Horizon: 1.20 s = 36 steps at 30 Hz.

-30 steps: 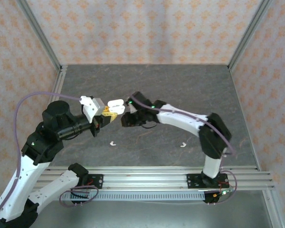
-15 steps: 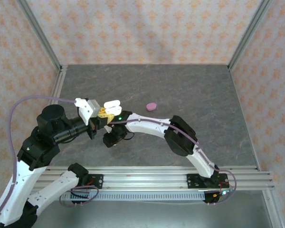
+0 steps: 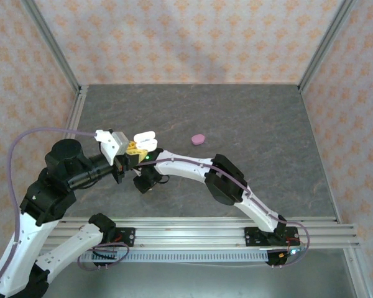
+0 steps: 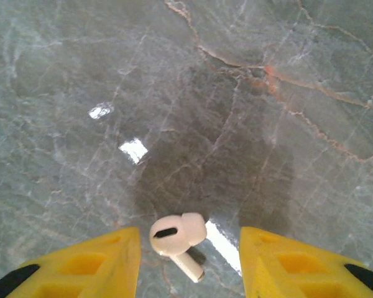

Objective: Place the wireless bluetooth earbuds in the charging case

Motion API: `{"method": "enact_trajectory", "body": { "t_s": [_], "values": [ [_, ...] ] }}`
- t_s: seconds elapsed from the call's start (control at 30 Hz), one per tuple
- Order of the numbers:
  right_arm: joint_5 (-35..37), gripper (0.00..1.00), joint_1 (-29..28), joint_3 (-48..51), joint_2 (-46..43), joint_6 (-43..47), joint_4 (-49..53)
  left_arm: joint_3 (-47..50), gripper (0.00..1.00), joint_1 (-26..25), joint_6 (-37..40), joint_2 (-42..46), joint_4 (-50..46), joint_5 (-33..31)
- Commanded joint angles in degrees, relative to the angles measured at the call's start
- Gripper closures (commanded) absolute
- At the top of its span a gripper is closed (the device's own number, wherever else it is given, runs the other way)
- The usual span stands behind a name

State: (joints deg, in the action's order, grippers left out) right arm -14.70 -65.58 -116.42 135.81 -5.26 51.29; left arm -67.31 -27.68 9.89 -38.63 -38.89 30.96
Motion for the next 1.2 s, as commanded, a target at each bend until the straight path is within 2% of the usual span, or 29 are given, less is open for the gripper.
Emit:
{"method": "enact_trajectory", "body": {
  "t_s": [0.0, 0.17, 0.27, 0.53, 0.67, 0.77, 0.87, 1.03, 1.17],
  "values": [
    [3.01, 0.54, -0.09, -2.98, 1.9, 0.18, 4.35, 0.26, 1.0, 0.49, -0.75, 0.66, -0.42, -1.12],
    [2.66, 0.55, -0.22, -3.64, 2.76, -0.52, 4.66, 0.3, 1.0, 0.44, -0.82, 0.65, -0.46, -1.17],
    [3.68, 0.59, -0.24, -3.71, 3.23, -1.45, 5.2, 0.27, 1.0, 0.46, -0.84, 0.66, -0.48, -1.23],
    [11.33, 0.74, 0.54, -3.36, 3.22, -7.82, 8.25, 0.51, 1.0, 0.48, -0.84, 0.66, -0.4, -1.31],
    [14.0, 0.77, 2.47, 0.31, 0.65, -12.42, 8.16, 0.69, 1.0, 0.48, -0.93, 0.49, -0.13, -1.08],
    [13.99, 0.78, 5.31, 7.25, -3.87, -16.93, 5.27, 1.01, 1.0, 0.44, -0.97, 0.31, 0.16, -0.77],
    [11.09, 0.78, 9.56, 17.72, -10.36, -22.04, -0.77, 1.8, 1.0, 0.45, -1.29, 0.14, 1.37, -0.08],
    [5.8, 0.79, 18.48, 37.75, -22.31, -29.65, -12.02, 2.66, 1.0, 0.45, -1.86, -1.05, 3.23, 1.28],
    [5.08, 0.79, 24.39, 48.41, -29.77, -32.32, -15.93, 3.06, 1.0, 0.51, -1.72, -2.43, 3.94, 2.16]
  ]
}}
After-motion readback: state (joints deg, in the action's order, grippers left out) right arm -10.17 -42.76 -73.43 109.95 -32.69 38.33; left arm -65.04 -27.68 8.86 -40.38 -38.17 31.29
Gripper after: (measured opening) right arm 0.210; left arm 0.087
